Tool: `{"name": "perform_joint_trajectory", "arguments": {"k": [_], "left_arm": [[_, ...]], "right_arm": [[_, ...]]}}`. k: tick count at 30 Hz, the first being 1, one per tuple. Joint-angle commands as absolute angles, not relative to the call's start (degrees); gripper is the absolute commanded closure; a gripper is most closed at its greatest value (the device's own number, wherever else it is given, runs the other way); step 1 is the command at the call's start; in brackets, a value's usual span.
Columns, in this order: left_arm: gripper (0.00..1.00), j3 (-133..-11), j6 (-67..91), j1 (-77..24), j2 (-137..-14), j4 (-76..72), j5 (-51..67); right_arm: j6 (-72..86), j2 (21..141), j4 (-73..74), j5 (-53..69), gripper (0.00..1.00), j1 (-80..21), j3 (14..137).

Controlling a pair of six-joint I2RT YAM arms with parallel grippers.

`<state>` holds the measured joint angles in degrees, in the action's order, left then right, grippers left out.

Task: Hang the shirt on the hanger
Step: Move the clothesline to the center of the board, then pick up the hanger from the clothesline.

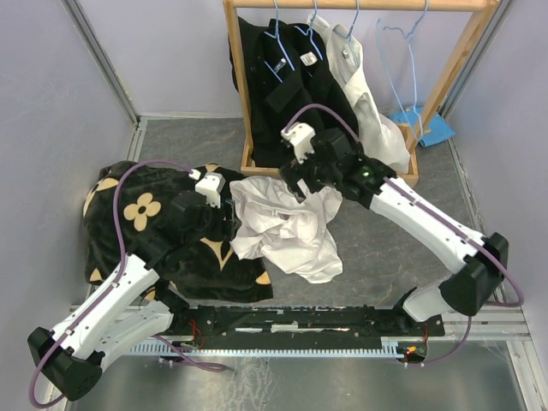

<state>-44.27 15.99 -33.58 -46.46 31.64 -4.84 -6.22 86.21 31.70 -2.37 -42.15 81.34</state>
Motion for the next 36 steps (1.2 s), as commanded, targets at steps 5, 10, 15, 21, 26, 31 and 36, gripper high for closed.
{"name": "perform_joint_trajectory", "arguments": {"k": [5,10,15,21,26,31,36], "left_arm": [[0.27,-45.1,15.42,-33.88,-45.66,31.4,-7.77],[0.27,-44.97,15.77,-34.02,-44.5,31.5,-8.59],[0.27,-45.09,15.96,-34.13,-44.06,31.73,-8.88],[0.27,-45.09,16.15,-34.19,-44.29,31.71,-9.16],[0.27,-45.09,16.18,-34.19,-45.18,31.59,-8.97],[0.27,-45.09,16.08,-34.19,-46.11,31.64,-8.64],[0.27,-45.16,16.0,-34.21,-46.93,31.52,-8.14]], "right_arm": [[14.05,80.07,52.74,-8.11,0.01,-41.76,93.72],[14.35,74.66,54.89,-4.64,0.01,-41.75,96.53],[16.14,71.44,54.98,-10.8,0.01,-41.69,102.94],[12.3,64.28,48.12,-22.23,0.01,-41.67,101.55],[9.35,63.75,48.47,-31.62,0.01,-41.71,105.39],[6.31,66.12,50.15,-40.7,0.01,-41.15,109.27],[12.57,72.9,57.45,-23.53,0.05,-25.32,117.42]]}}
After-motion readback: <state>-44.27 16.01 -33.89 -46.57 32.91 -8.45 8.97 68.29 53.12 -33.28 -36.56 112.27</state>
